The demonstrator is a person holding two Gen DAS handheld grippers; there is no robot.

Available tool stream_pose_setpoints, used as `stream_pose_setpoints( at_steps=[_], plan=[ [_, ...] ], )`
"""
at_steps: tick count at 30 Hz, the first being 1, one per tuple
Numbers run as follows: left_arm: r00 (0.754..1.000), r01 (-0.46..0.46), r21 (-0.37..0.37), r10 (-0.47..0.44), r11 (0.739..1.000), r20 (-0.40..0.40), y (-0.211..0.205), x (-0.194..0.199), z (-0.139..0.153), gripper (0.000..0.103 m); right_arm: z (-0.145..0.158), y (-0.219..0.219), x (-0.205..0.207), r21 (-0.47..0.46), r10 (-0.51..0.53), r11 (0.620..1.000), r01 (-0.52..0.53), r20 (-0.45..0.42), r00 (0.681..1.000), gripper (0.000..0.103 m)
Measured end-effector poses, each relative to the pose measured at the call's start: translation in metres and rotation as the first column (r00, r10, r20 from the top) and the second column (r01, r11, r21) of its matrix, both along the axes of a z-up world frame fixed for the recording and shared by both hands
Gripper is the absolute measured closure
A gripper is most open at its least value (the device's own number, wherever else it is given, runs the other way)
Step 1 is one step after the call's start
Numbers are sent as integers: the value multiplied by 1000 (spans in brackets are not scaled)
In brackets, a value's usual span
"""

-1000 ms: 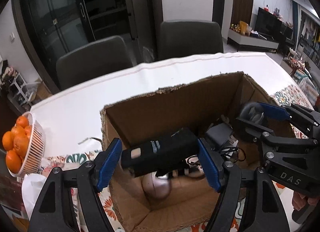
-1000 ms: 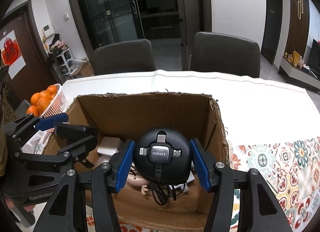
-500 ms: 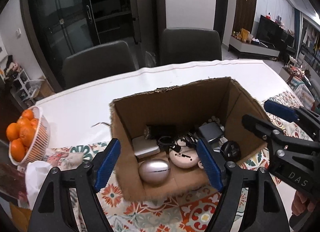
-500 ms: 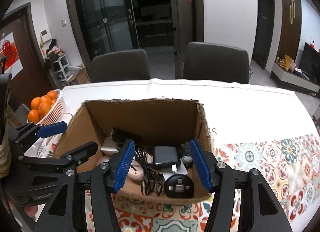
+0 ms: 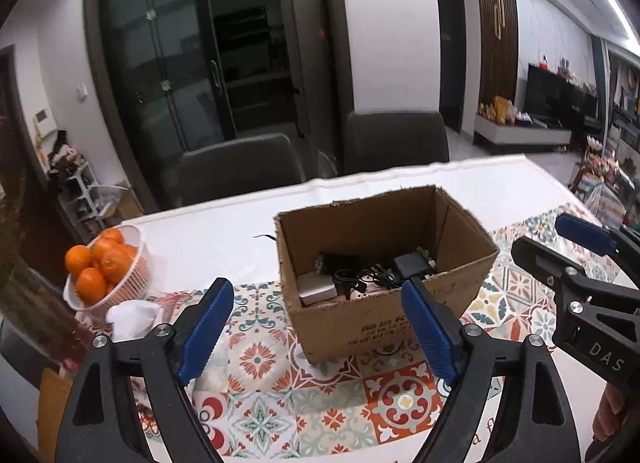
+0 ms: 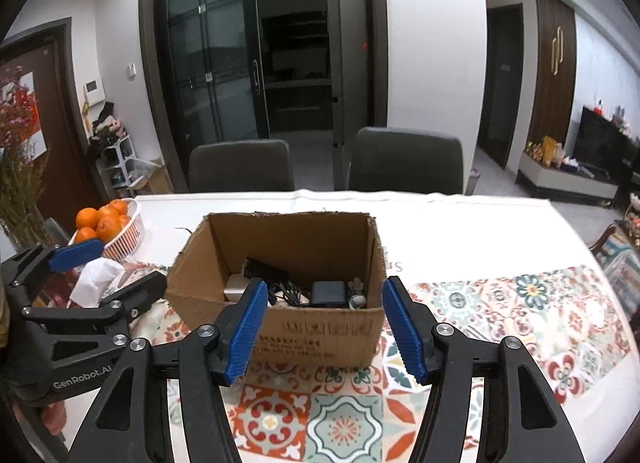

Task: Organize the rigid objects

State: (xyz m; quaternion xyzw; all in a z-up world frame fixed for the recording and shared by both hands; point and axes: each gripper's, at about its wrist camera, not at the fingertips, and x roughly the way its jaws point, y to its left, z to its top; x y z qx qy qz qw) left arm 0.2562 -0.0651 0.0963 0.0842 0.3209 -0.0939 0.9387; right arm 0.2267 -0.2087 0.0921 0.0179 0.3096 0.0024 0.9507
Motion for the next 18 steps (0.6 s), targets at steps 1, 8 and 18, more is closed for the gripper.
stream_pose_setpoints(
  at_steps=[1,8,18],
  plan=[
    [1000,-2,-4,2,1000,8,2,-8,2,15,2,1,-6,-3,-3,1000,3,7,1000,40],
    [993,-63,-30,66,998,96,18,-66,11,4,15,13,-59,-20,-18,1000,20,82,996,31],
    [975,-103,-34,108,994,193,30,-125,13,0,12,23,-119,-45,-38,998,45,146,989,17]
  ],
)
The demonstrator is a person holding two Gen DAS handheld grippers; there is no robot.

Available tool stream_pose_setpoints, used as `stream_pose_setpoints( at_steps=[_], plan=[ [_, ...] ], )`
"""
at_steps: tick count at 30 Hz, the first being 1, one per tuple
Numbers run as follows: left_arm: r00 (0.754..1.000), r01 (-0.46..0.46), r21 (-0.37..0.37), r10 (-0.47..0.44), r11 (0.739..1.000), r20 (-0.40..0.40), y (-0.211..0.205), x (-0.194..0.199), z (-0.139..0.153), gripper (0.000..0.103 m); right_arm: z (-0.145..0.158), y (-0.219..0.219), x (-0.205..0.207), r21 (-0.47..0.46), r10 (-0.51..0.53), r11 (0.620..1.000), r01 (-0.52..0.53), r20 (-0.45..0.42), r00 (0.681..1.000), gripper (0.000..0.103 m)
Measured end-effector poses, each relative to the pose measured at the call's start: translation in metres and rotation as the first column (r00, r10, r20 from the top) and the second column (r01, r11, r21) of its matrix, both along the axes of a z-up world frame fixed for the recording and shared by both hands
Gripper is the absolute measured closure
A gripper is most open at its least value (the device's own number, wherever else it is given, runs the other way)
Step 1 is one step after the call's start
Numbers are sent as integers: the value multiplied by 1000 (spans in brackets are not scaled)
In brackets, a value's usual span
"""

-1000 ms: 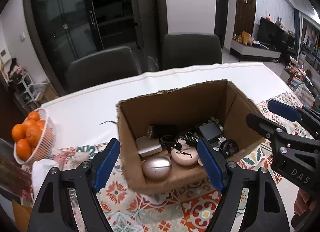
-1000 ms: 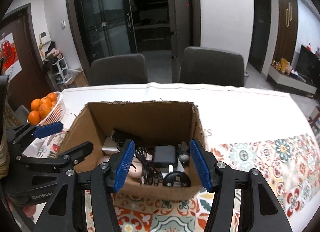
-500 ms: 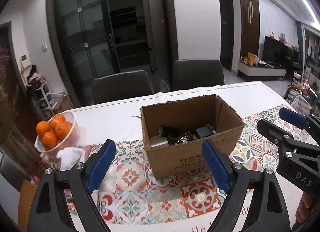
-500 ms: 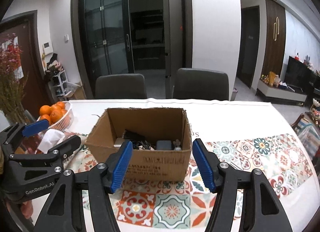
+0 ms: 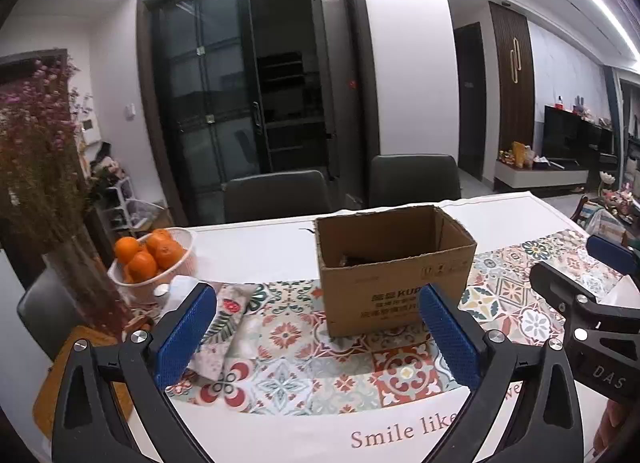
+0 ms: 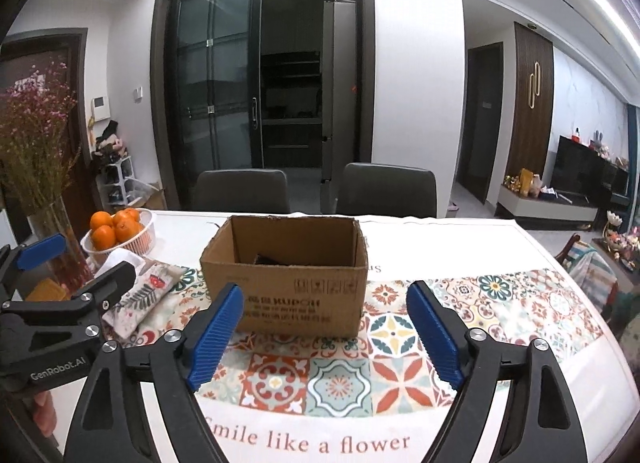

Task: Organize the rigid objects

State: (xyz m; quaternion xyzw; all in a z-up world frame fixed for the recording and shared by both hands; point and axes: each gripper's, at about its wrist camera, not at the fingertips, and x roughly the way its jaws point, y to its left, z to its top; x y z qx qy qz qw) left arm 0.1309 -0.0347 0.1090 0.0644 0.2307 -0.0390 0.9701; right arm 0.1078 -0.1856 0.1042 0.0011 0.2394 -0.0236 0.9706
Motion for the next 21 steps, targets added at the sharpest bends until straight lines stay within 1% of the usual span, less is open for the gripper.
stream_pose_setpoints(
  at_steps=[9,15,21],
  plan=[
    [1000,9,-35,-9,999,5,5,-36,-11,0,-9,3,-29,14,6,1000,-6,-3,1000,15],
    [1000,-5,-44,5,999,-3,8,-48,-16,0,-12,7,-42,8,11,1000,-11,-4,1000,15],
    [1000,-20,-46,20,999,7,11,-57,-15,0,-14,10,-51,2,12,1000,-12,4,1000,15]
  ],
)
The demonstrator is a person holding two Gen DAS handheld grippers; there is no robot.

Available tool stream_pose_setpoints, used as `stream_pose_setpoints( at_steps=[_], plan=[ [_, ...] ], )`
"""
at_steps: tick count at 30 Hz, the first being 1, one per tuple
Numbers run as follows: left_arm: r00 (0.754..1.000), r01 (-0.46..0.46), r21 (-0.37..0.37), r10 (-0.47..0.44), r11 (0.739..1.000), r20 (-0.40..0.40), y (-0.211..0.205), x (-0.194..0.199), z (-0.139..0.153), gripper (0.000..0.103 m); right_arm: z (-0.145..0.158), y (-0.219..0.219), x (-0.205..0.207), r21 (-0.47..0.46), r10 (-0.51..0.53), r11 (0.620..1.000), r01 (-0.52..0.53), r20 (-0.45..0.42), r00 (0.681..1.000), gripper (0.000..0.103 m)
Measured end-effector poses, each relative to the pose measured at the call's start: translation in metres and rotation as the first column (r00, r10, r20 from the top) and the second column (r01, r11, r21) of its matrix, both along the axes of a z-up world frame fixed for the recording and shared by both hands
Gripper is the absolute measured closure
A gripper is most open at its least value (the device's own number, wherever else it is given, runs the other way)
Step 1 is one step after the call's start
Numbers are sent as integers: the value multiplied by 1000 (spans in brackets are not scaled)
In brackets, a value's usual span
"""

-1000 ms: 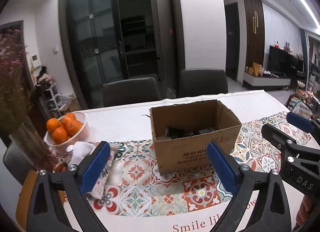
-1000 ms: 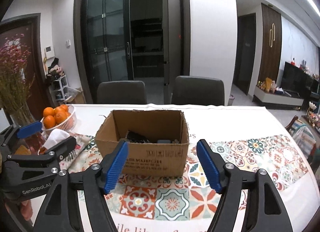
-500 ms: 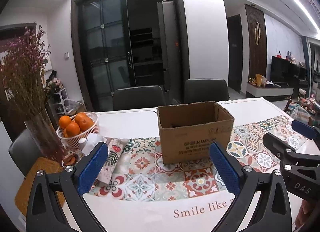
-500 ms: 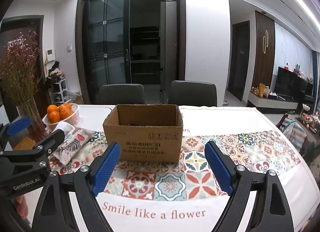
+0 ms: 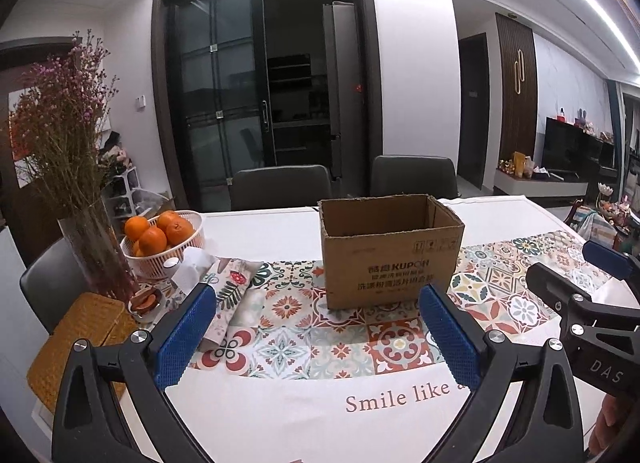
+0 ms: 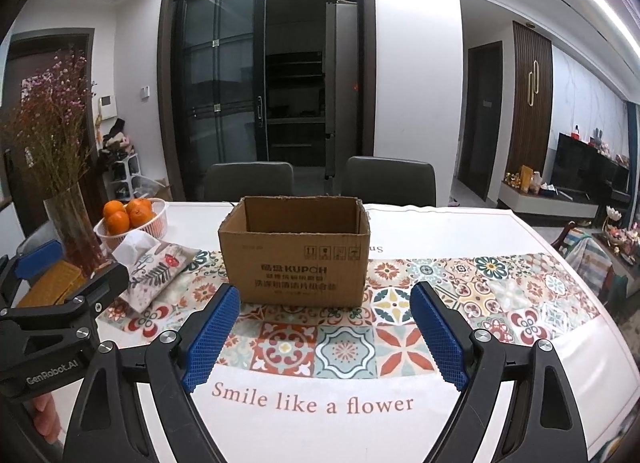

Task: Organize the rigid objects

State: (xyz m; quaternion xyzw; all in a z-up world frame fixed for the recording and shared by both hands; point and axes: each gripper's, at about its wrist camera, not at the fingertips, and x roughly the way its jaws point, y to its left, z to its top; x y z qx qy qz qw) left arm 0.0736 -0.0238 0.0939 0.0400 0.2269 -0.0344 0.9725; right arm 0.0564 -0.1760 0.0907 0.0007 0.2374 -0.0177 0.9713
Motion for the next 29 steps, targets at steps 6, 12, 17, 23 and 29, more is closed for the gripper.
stream_pose_setpoints(
  at_steps=[6,12,17,23,29],
  plan=[
    [1000,-8,1,8,1000,15,1,-7,3,0,1,1,-5,7,9,1000,-9,7,1000,15],
    [1000,-7,2,7,1000,27,-1,-12,5,0,0,-2,-8,14,12,1000,-12,12,1000,15],
    [999,-11,5,11,1000,33,-2,-14,6,0,0,-3,-9,15,13,1000,-13,12,1000,15],
    [999,-9,5,9,1000,32,-3,-13,6,0,0,-3,-10,16,13,1000,-13,12,1000,15],
    [1000,-6,-1,6,1000,25,-2,-13,3,0,-1,-3,-9,15,14,1000,-14,12,1000,15]
  ],
)
